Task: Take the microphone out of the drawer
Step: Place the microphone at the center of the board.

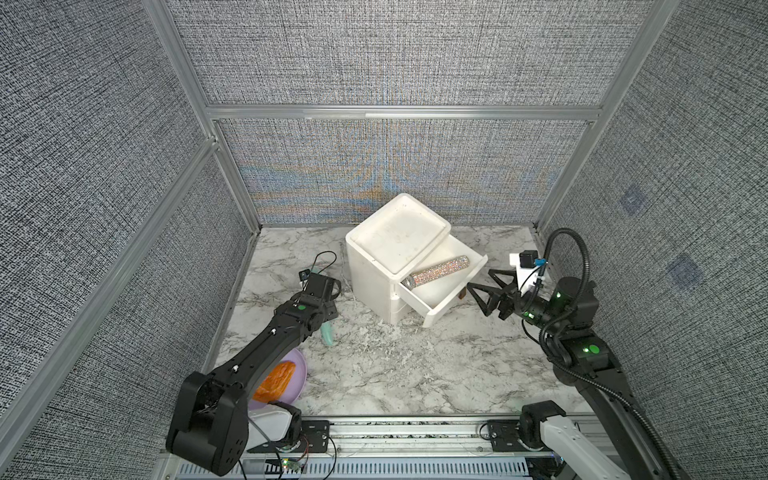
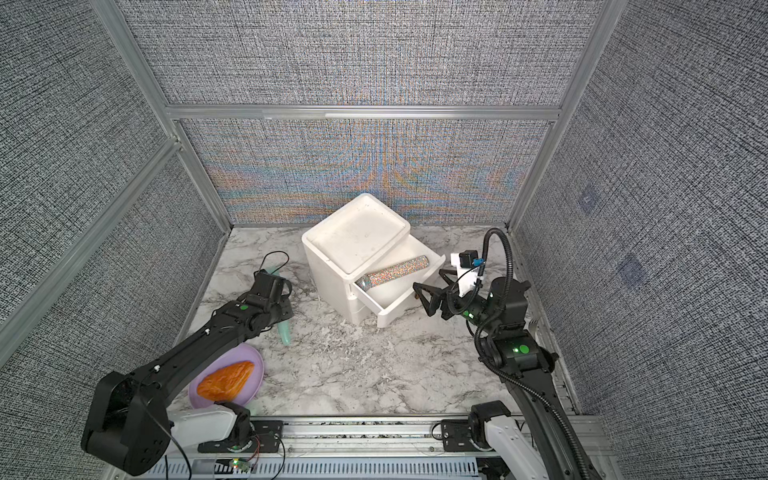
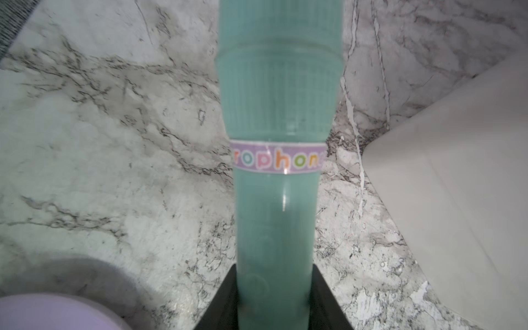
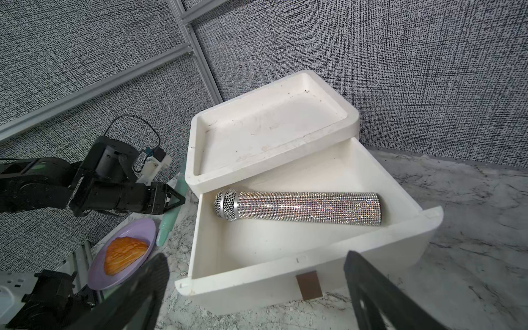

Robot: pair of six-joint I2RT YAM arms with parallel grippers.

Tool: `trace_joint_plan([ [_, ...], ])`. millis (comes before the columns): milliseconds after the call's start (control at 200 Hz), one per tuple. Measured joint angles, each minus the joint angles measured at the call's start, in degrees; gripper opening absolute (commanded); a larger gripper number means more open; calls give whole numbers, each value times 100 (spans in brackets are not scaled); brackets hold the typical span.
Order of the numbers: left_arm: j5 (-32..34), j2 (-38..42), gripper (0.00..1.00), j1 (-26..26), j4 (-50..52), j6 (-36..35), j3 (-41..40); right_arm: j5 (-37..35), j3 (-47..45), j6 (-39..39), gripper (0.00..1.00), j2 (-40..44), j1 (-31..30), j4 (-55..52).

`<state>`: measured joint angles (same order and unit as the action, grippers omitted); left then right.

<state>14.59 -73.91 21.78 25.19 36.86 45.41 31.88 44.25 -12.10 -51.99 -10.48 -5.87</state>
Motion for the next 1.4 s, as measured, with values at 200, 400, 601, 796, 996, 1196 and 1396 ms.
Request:
trace_joint_plan([
  [200,-267,-601,0,-33,-151,66,46,-61,4,2,98,144,-22,-48],
  [400,-374,-1176,0,-50,-267,61,297,-162,4,9,98,227,-31,-144],
  [601,-579,-1650,5,-50,-275,20,546,-273,17,39,98,280,-31,-166],
  [796,-942,-1993,12,-50,-302,22,691,-297,17,50,98,315,-31,-227],
  [996,-1285,-2240,13,-44,-538,26,745,-337,17,72,98,341,-31,-356],
  [1196,-1460,-2382,25,-44,-649,66,793,-354,17,105,98,350,-31,-422],
  [1396,-1495,-2430,32,-39,-723,68,824,-356,17,131,98,345,-31,-422],
])
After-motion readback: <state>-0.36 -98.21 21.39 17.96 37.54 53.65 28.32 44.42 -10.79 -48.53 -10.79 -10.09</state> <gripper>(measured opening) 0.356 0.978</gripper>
